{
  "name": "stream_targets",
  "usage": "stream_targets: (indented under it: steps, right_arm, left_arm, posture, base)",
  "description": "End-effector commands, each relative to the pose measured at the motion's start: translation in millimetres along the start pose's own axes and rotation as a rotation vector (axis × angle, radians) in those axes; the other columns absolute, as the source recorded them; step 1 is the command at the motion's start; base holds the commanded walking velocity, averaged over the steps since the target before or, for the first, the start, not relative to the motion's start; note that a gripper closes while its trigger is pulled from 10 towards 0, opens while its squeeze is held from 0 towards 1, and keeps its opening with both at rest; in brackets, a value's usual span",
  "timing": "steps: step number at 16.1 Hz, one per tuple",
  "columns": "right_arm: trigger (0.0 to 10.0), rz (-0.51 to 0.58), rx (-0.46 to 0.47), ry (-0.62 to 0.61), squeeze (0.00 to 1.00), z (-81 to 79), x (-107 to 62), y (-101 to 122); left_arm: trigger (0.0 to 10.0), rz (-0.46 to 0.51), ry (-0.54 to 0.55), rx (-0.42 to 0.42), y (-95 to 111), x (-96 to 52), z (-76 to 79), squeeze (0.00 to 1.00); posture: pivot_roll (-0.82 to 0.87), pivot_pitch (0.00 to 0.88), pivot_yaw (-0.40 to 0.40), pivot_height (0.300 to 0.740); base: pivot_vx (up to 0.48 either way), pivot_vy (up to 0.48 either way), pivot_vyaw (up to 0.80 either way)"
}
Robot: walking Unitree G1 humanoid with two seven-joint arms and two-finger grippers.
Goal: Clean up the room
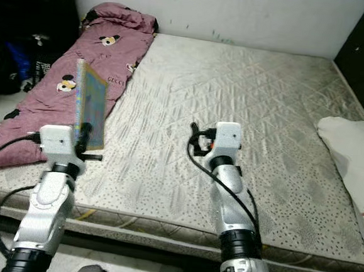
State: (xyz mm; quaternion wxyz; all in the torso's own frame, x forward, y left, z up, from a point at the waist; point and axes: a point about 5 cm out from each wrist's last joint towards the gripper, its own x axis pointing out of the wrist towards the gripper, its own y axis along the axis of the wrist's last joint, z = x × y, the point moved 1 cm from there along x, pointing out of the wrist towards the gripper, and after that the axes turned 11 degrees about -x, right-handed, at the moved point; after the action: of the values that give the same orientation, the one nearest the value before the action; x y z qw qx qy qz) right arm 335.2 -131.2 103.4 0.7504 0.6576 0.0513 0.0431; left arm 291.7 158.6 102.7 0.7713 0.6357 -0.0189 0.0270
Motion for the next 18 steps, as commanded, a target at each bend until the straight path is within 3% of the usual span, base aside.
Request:
stream_targets:
  steps: [1, 18]
  right_arm:
    - [10.0, 0.008, 0.002, 0.005, 0.00, -1.8, 2.3, 2.5]
    - [10.0, -0.002, 0.002, 0.007, 0.00, -1.4, 3.2, 0.5]
  left_arm:
    - [10.0, 0.042, -0.001, 0.004, 9.7, 3.6, -1.6, 0.00]
    - [10.0, 0.044, -0.006, -0.001, 9.4, 4.2, 0.8, 0.00]
  posture:
    - [-0.05, 0.005, -0.022, 0.740]
    - [-0.05, 0.004, -0.025, 0.740]
  base:
    - [0.000, -0.240, 0.00]
    - [0.000, -0.268, 0.00]
